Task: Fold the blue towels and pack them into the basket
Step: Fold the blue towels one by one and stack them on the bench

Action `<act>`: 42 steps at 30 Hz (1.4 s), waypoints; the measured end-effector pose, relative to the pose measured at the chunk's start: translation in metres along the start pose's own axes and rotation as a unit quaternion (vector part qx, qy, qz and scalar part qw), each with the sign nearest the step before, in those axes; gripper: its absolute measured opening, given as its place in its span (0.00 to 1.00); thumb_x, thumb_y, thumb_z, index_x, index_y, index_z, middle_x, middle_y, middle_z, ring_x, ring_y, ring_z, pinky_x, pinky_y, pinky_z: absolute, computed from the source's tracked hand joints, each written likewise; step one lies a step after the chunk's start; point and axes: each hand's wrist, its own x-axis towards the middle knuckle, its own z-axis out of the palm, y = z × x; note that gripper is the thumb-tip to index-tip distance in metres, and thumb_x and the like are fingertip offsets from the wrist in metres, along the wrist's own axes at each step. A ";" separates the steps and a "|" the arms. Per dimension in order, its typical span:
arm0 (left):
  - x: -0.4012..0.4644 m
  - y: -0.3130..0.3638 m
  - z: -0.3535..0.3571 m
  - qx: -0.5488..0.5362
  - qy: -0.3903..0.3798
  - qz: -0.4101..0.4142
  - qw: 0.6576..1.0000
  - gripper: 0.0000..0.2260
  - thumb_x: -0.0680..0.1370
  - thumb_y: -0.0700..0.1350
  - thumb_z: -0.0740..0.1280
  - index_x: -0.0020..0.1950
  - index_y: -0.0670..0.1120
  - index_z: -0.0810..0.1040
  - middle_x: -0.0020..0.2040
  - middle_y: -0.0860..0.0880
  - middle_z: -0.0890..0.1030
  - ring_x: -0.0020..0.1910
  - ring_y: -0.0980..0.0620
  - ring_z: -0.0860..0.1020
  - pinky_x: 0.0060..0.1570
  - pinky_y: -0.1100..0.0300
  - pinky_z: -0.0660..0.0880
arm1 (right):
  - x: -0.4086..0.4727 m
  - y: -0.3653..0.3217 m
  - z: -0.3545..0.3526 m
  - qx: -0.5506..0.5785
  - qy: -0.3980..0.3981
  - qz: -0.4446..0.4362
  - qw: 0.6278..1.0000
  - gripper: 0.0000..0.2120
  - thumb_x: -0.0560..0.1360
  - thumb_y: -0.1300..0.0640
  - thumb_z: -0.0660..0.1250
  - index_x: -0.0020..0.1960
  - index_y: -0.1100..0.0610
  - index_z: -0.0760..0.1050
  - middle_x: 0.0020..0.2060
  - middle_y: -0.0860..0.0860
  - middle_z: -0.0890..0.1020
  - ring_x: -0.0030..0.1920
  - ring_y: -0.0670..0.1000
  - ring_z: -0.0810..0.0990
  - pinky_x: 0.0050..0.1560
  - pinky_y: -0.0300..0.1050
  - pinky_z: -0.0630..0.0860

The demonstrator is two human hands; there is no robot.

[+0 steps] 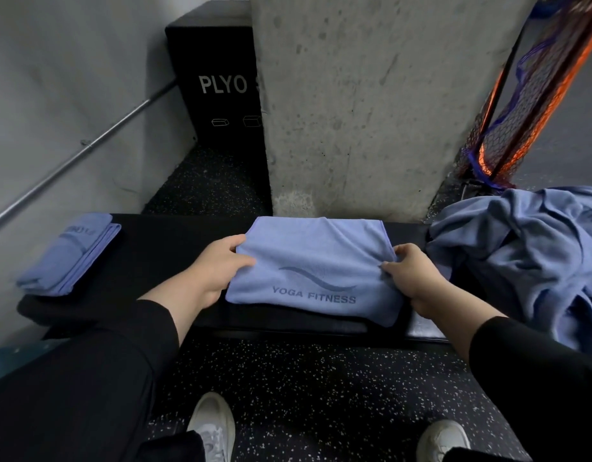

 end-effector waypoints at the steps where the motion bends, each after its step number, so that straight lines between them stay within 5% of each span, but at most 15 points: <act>1: 0.000 -0.003 0.000 0.044 0.009 0.008 0.999 0.27 0.76 0.34 0.69 0.75 0.46 0.71 0.70 0.48 0.76 0.64 0.51 0.77 0.67 0.53 0.73 | -0.001 0.000 -0.001 -0.019 0.003 -0.014 1.000 0.11 0.77 0.63 0.69 0.56 0.55 0.71 0.48 0.53 0.80 0.45 0.50 0.77 0.42 0.45 0.72; 4: -0.003 -0.008 0.003 0.198 0.025 0.042 0.979 0.31 0.77 0.36 0.68 0.80 0.44 0.64 0.76 0.48 0.68 0.72 0.50 0.69 0.67 0.61 0.66 | 0.001 0.005 -0.006 -0.150 -0.014 -0.060 0.987 0.17 0.76 0.60 0.68 0.63 0.54 0.69 0.50 0.53 0.80 0.50 0.55 0.78 0.45 0.47 0.70; 7: -0.002 -0.014 0.007 0.298 0.017 0.061 0.952 0.25 0.78 0.38 0.69 0.75 0.39 0.69 0.71 0.45 0.68 0.65 0.48 0.71 0.59 0.62 0.65 | 0.001 0.008 -0.008 -0.303 -0.024 -0.121 0.945 0.22 0.76 0.61 0.67 0.69 0.55 0.69 0.56 0.58 0.78 0.53 0.61 0.78 0.47 0.48 0.70; 12: 0.001 -0.028 0.003 0.410 0.020 0.069 0.909 0.23 0.79 0.49 0.69 0.71 0.41 0.73 0.57 0.50 0.69 0.53 0.48 0.75 0.54 0.56 0.72 | -0.013 0.002 -0.009 -0.410 0.036 -0.265 0.872 0.13 0.74 0.54 0.69 0.58 0.52 0.75 0.53 0.53 0.73 0.53 0.60 0.74 0.49 0.55 0.75; 15: -0.008 -0.032 -0.005 0.460 0.050 0.121 0.878 0.22 0.79 0.54 0.69 0.71 0.51 0.72 0.57 0.52 0.67 0.53 0.50 0.74 0.55 0.52 0.74 | -0.026 0.007 -0.009 -0.349 -0.107 -0.378 0.851 0.12 0.75 0.40 0.66 0.49 0.49 0.76 0.45 0.46 0.75 0.47 0.52 0.77 0.47 0.53 0.76; 19: -0.022 -0.040 -0.014 0.532 -0.005 0.272 0.802 0.11 0.79 0.57 0.68 0.59 0.56 0.77 0.55 0.58 0.69 0.58 0.55 0.69 0.65 0.52 0.64 | -0.042 0.027 -0.010 -0.424 -0.199 -0.405 0.785 0.21 0.72 0.28 0.59 0.52 0.43 0.72 0.51 0.40 0.73 0.54 0.46 0.72 0.53 0.47 0.70; 22: -0.028 -0.051 -0.025 0.524 -0.074 0.271 0.804 0.18 0.78 0.63 0.65 0.65 0.60 0.74 0.59 0.63 0.67 0.63 0.61 0.65 0.69 0.57 0.57 | -0.042 0.035 -0.015 -0.394 -0.208 -0.410 0.796 0.20 0.72 0.30 0.62 0.54 0.43 0.72 0.54 0.41 0.72 0.55 0.47 0.73 0.55 0.48 0.72; 27: -0.033 -0.053 -0.032 0.527 -0.081 0.275 0.800 0.23 0.78 0.65 0.63 0.71 0.60 0.73 0.63 0.63 0.67 0.67 0.60 0.64 0.70 0.59 0.55 | -0.041 0.037 -0.020 -0.366 -0.162 -0.441 0.804 0.08 0.74 0.47 0.65 0.46 0.51 0.76 0.46 0.45 0.76 0.47 0.50 0.76 0.50 0.48 0.76; 31: -0.039 -0.049 -0.019 0.539 -0.088 0.303 0.781 0.26 0.76 0.70 0.53 0.67 0.59 0.76 0.61 0.62 0.70 0.64 0.60 0.68 0.68 0.59 0.59 | -0.047 0.028 -0.013 -0.313 -0.100 -0.346 0.879 0.03 0.77 0.55 0.69 0.48 0.54 0.76 0.40 0.46 0.77 0.44 0.52 0.78 0.45 0.42 0.69; 34: -0.044 -0.042 -0.001 0.547 -0.092 0.304 0.774 0.22 0.78 0.69 0.58 0.66 0.60 0.75 0.59 0.61 0.70 0.59 0.60 0.66 0.66 0.58 0.61 | -0.046 0.022 -0.008 -0.268 -0.089 -0.273 0.920 0.03 0.79 0.58 0.66 0.52 0.53 0.74 0.38 0.48 0.80 0.41 0.53 0.77 0.45 0.48 0.71; 42: -0.037 -0.027 0.035 0.577 -0.019 0.249 0.778 0.08 0.82 0.54 0.60 0.53 0.51 0.73 0.51 0.54 0.72 0.55 0.50 0.70 0.55 0.52 0.67 | -0.033 0.012 0.007 -0.299 -0.051 -0.240 0.922 0.06 0.81 0.58 0.58 0.58 0.52 0.69 0.36 0.50 0.77 0.40 0.58 0.76 0.39 0.50 0.65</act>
